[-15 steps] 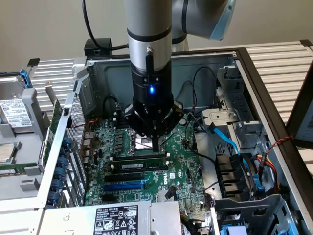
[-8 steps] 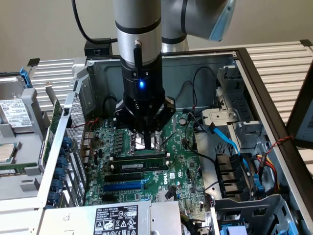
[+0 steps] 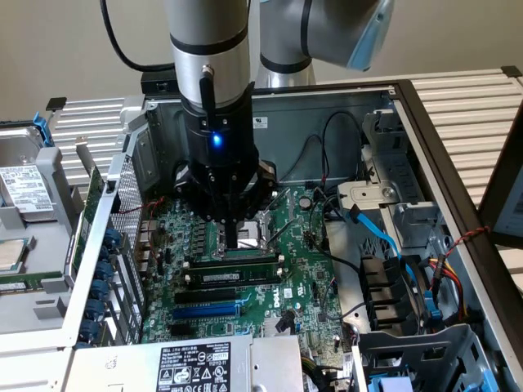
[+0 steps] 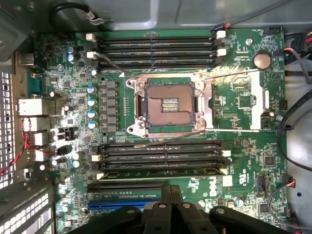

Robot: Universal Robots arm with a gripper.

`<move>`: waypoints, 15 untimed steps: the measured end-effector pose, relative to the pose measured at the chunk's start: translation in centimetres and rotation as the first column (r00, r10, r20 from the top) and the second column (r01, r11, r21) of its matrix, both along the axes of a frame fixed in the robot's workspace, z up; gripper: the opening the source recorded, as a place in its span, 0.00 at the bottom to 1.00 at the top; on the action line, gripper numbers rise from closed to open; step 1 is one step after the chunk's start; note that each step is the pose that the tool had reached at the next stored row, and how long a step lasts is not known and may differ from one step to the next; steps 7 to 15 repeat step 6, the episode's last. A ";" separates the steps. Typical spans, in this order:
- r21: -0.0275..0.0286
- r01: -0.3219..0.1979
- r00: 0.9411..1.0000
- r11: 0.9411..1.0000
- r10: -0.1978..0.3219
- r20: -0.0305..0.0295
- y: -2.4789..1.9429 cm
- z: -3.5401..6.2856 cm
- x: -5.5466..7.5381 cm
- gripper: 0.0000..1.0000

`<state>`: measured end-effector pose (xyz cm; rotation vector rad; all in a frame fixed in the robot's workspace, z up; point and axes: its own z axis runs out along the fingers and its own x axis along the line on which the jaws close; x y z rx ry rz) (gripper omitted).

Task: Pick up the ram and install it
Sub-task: 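Press down the ram until it locks into place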

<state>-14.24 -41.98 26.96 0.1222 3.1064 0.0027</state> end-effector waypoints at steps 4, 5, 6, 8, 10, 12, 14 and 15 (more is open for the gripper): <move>0.000 0.000 1.000 1.000 0.000 0.000 0.00 0.00 0.0 0.10; 0.000 0.000 1.000 1.000 0.000 0.000 0.00 0.00 0.0 0.10; 0.000 0.000 1.000 1.000 0.000 0.000 0.00 0.00 0.0 0.10; 0.000 0.000 1.000 1.000 0.000 0.000 0.00 0.00 0.0 0.10; 0.000 0.000 1.000 1.000 0.000 0.000 0.00 0.00 0.0 0.10; 0.000 0.000 1.000 1.000 0.000 0.000 0.00 0.00 0.0 0.10; 0.000 0.000 1.000 1.000 0.000 0.000 0.00 0.00 0.0 0.10; 0.000 0.000 1.000 1.000 0.000 0.000 0.00 0.00 0.0 0.10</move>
